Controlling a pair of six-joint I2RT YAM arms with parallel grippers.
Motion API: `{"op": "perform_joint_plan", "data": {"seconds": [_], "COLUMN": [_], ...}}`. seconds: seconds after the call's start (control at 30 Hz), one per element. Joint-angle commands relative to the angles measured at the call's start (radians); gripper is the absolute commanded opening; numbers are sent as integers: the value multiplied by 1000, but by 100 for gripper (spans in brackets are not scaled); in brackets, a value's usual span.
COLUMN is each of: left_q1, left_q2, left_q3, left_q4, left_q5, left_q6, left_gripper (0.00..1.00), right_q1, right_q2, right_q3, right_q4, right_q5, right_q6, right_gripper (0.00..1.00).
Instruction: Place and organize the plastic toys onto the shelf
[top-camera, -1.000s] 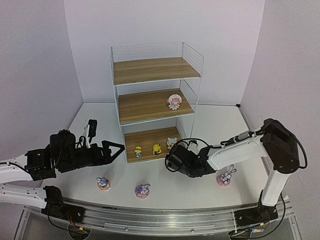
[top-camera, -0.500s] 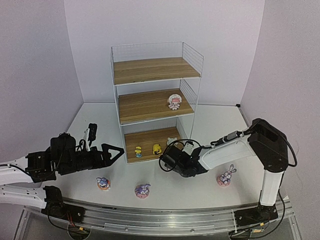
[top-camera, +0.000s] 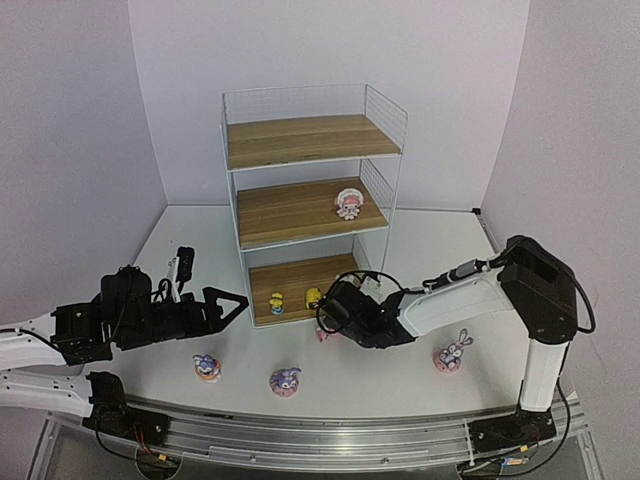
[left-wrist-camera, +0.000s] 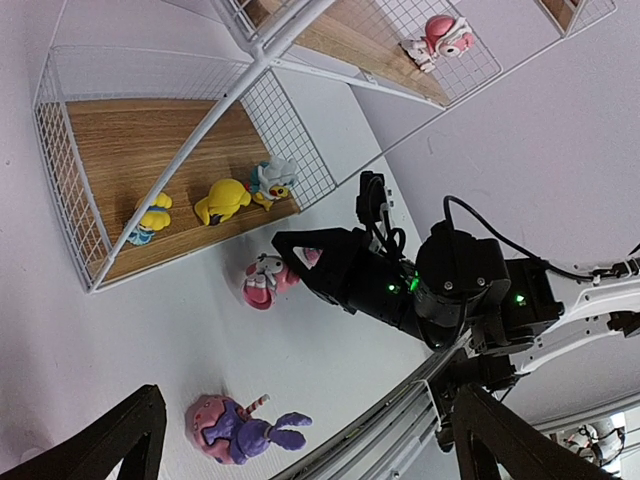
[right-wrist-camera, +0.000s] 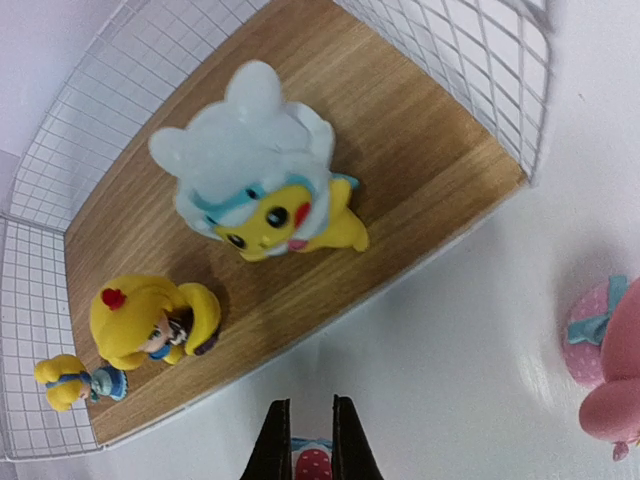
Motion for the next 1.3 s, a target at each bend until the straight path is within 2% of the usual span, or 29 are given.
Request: {"op": "perform_joint_plan", "data": {"seconds": [0.0,0.17,0.3,0.37,0.5,0.63,0.73,0.87,1.0,1.13,1.27], "left_q1": [-2,-2,-3,-2,-2,-2,-3,-4,-3,-3,-4], "left_q2": [-7,3,39,69,156,226,258,301,346,390,429], "left_q3": [4,5,12,16,15,9,16,22,30,47,52], "left_q4": [30,30,64,108,253,440,541,695,781,847,895], "left_q5": [30,48,123,212,414,605,671,754,791,822,825], "left_q6": [4,16,47,75,117,120,98,59,25,0,-20], "left_gripper": [100,100,100,100,100,100,100,99,94,85,70], "right_q1": [5,6,10,11,18,24,29,43,49,59,70], "right_q2": [-62,-117,-196,-266,-411,-528,-579,-593,-569,-522,-486], "right_q3": [-85,-135,-183,-216,-276,-257,-232,-197,-158,-116,-85], "right_q4": [25,125,242,316,504,524,542,559,586,601,618], "right_q5": [-74,-156,-287,-373,-673,-892,-994,-1029,-1002,-939,-883], "right_q6": [-75,-217,-436,-572,-804,-941,-985,-1029,-1052,-1069,-1071], "right_gripper": [0,0,0,0,0,0,0,0,0,0,0]}}
